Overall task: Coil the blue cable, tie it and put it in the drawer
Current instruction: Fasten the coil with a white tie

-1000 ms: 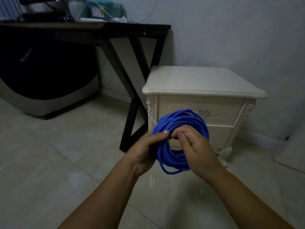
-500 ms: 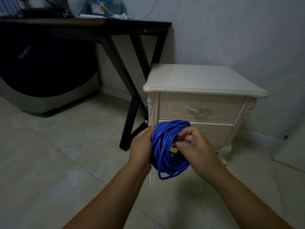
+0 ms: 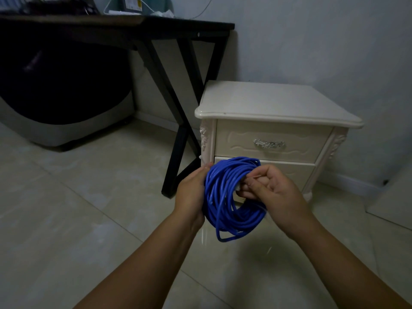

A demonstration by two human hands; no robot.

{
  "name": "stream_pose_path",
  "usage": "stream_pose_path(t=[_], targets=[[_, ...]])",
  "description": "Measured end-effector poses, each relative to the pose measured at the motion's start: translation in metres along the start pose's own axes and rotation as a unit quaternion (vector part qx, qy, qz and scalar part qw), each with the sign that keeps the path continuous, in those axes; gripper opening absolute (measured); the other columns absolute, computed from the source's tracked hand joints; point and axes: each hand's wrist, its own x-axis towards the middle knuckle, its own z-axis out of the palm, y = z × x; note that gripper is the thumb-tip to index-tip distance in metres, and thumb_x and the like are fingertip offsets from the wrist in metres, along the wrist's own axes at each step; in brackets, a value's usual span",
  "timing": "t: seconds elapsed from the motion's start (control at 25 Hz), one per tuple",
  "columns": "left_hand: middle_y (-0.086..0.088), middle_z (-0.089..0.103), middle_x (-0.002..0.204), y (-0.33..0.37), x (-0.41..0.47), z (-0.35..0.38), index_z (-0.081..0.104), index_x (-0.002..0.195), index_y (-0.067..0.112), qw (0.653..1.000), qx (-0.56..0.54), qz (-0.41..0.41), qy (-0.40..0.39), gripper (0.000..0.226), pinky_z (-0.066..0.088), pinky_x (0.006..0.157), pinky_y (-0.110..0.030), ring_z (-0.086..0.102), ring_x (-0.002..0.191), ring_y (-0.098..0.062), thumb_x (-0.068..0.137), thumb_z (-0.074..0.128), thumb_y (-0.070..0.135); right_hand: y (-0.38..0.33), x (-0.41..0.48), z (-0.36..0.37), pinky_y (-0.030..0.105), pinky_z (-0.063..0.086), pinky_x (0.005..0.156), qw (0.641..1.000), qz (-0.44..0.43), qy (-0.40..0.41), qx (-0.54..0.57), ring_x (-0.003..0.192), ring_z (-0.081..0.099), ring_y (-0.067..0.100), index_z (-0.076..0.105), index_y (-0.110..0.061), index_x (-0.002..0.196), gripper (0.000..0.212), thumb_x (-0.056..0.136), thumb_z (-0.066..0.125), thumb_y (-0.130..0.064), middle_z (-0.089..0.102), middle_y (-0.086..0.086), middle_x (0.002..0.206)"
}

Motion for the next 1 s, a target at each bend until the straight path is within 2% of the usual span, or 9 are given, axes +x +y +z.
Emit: stream_pose_path(t=[0.12, 0.24, 0.28, 0.36, 0.44, 0.52, 0.68, 0.88, 1.0], targets=[[-0.006, 0.076, 0.092, 0.001, -0.002, 0.001, 0.071, 0.110, 0.018, 0.999, 0.024, 0.031, 0.015, 0.022, 0.057, 0.066, -0.027, 0.072, 0.080, -0.020, 0.094, 0.060, 0.028, -0.002, -0.001, -0.002, 0.017, 0.056, 0.065, 1.000, 0.006, 0.010, 0.014, 0.071, 0.073, 0.013, 0.060, -0.005, 0.090, 0.007, 0.092, 0.054, -0.003, 0.074, 0.002, 0.072], [0.003, 0.074, 0.095, -0.001, -0.003, 0.003, 0.070, 0.110, 0.027, 0.987, 0.106, 0.115, 0.040, 0.019, 0.058, 0.074, -0.027, 0.071, 0.085, -0.013, 0.096, 0.056, 0.027, -0.001, 0.001, -0.003, 0.020, 0.057, 0.066, 1.000, 0.013, 0.026, 0.008, 0.071, 0.072, 0.014, 0.067, -0.009, 0.090, 0.008, 0.088, 0.059, -0.011, 0.074, 0.003, 0.075], [0.005, 0.072, 0.100, -0.001, -0.003, 0.002, 0.070, 0.109, 0.031, 0.975, 0.156, 0.154, 0.047, 0.019, 0.058, 0.077, -0.027, 0.070, 0.087, -0.008, 0.096, 0.056, 0.028, 0.000, 0.002, -0.004, 0.024, 0.058, 0.068, 0.999, 0.019, 0.031, 0.023, 0.073, 0.072, 0.016, 0.069, -0.010, 0.091, 0.010, 0.085, 0.062, -0.015, 0.075, 0.004, 0.077], [0.008, 0.064, 0.105, -0.001, -0.002, 0.002, 0.069, 0.111, 0.032, 0.940, 0.253, 0.224, 0.047, 0.022, 0.056, 0.073, -0.018, 0.064, 0.085, 0.002, 0.096, 0.055, 0.033, 0.000, 0.004, -0.007, 0.031, 0.059, 0.072, 0.996, 0.047, 0.027, 0.065, 0.078, 0.071, 0.016, 0.071, -0.012, 0.090, 0.017, 0.078, 0.065, -0.023, 0.075, 0.005, 0.082], [0.009, 0.056, 0.098, 0.001, -0.002, 0.004, 0.069, 0.114, 0.031, 0.906, 0.321, 0.274, 0.030, 0.024, 0.050, 0.068, -0.009, 0.058, 0.081, 0.009, 0.095, 0.055, 0.030, -0.001, 0.006, -0.007, 0.034, 0.058, 0.074, 0.994, 0.077, 0.011, 0.083, 0.079, 0.070, 0.013, 0.072, -0.014, 0.088, 0.016, 0.078, 0.066, -0.024, 0.073, 0.002, 0.082], [0.010, 0.052, 0.089, 0.000, -0.005, 0.006, 0.069, 0.114, 0.030, 0.877, 0.366, 0.312, 0.006, 0.023, 0.046, 0.069, -0.006, 0.054, 0.078, 0.009, 0.094, 0.057, 0.025, 0.000, 0.006, -0.007, 0.035, 0.059, 0.074, 0.992, 0.093, 0.015, 0.085, 0.081, 0.070, 0.016, 0.072, -0.011, 0.089, 0.011, 0.084, 0.065, -0.017, 0.073, 0.006, 0.084], [0.010, 0.058, 0.087, -0.004, -0.006, 0.006, 0.069, 0.116, 0.027, 0.842, 0.416, 0.343, -0.004, 0.025, 0.048, 0.073, -0.011, 0.057, 0.080, 0.001, 0.093, 0.060, 0.021, -0.003, 0.005, -0.007, 0.029, 0.057, 0.066, 0.991, 0.101, 0.054, 0.064, 0.079, 0.071, 0.017, 0.072, -0.008, 0.087, 0.008, 0.088, 0.064, -0.011, 0.073, 0.006, 0.082], [0.013, 0.069, 0.099, -0.006, -0.011, 0.010, 0.069, 0.114, 0.026, 0.892, 0.338, 0.300, 0.015, 0.024, 0.055, 0.084, -0.021, 0.064, 0.090, 0.004, 0.091, 0.062, 0.025, 0.001, 0.004, -0.006, 0.032, 0.057, 0.073, 0.992, 0.095, 0.080, 0.020, 0.086, 0.072, 0.021, 0.074, -0.009, 0.087, 0.008, 0.087, 0.067, -0.013, 0.075, 0.006, 0.087], [0.015, 0.065, 0.103, -0.006, -0.019, 0.014, 0.067, 0.114, 0.033, 0.910, 0.314, 0.271, -0.020, 0.030, 0.055, 0.081, -0.018, 0.063, 0.094, 0.003, 0.084, 0.068, 0.035, 0.005, 0.003, -0.004, 0.037, 0.057, 0.081, 0.991, 0.092, 0.095, 0.029, 0.089, 0.072, 0.026, 0.075, -0.010, 0.086, 0.009, 0.087, 0.066, -0.012, 0.075, 0.009, 0.088]])
